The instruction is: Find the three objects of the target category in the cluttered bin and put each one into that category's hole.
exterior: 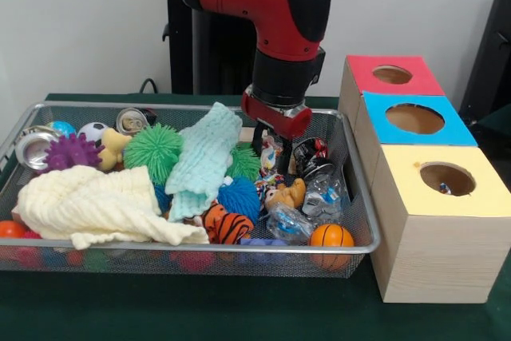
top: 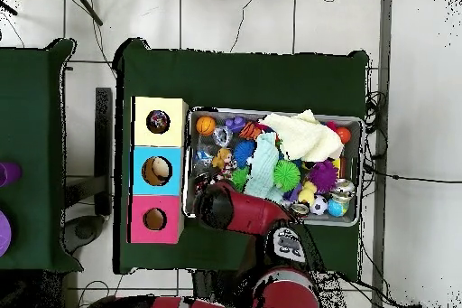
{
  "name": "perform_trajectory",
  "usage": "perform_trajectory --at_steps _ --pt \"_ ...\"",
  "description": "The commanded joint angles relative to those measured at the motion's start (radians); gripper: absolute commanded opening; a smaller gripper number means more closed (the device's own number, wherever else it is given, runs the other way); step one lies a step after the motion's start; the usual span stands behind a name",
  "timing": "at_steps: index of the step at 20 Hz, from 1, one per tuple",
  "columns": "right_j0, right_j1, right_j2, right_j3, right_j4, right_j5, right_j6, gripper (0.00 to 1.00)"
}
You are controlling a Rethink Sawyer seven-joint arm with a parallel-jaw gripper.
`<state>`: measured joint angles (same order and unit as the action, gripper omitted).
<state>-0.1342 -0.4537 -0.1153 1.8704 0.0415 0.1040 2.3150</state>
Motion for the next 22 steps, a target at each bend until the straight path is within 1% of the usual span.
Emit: perform_trajectory --at_steps 1,4,5,8,10,14,15,20,22 --pt "-0.008 0.051 0.09 0.046 0.065 0.12 0.143 1.0" --pt "-0.012 0.052 0.093 0.045 0.063 0.126 0.128 1.0" --pt "-0.001 0.054 0.08 0.037 0.054 0.122 0.115 0.0" --pt "0.015 0.056 0.061 0.028 0.047 0.113 0.113 0.0" --pt "0.032 0.058 0.041 0.007 0.038 0.125 0.101 0.0" --pt "0.099 0.055 -0.049 -0.06 0.013 0.13 0.075 0.0" --pt "0.116 0.05 -0.075 -0.086 0.003 0.14 0.06 0.0" --pt "0.158 0.023 -0.142 -0.181 -0.026 0.21 -0.001 0.0" --pt "0.187 -0.007 -0.176 -0.231 -0.044 0.284 -0.029 0.0"
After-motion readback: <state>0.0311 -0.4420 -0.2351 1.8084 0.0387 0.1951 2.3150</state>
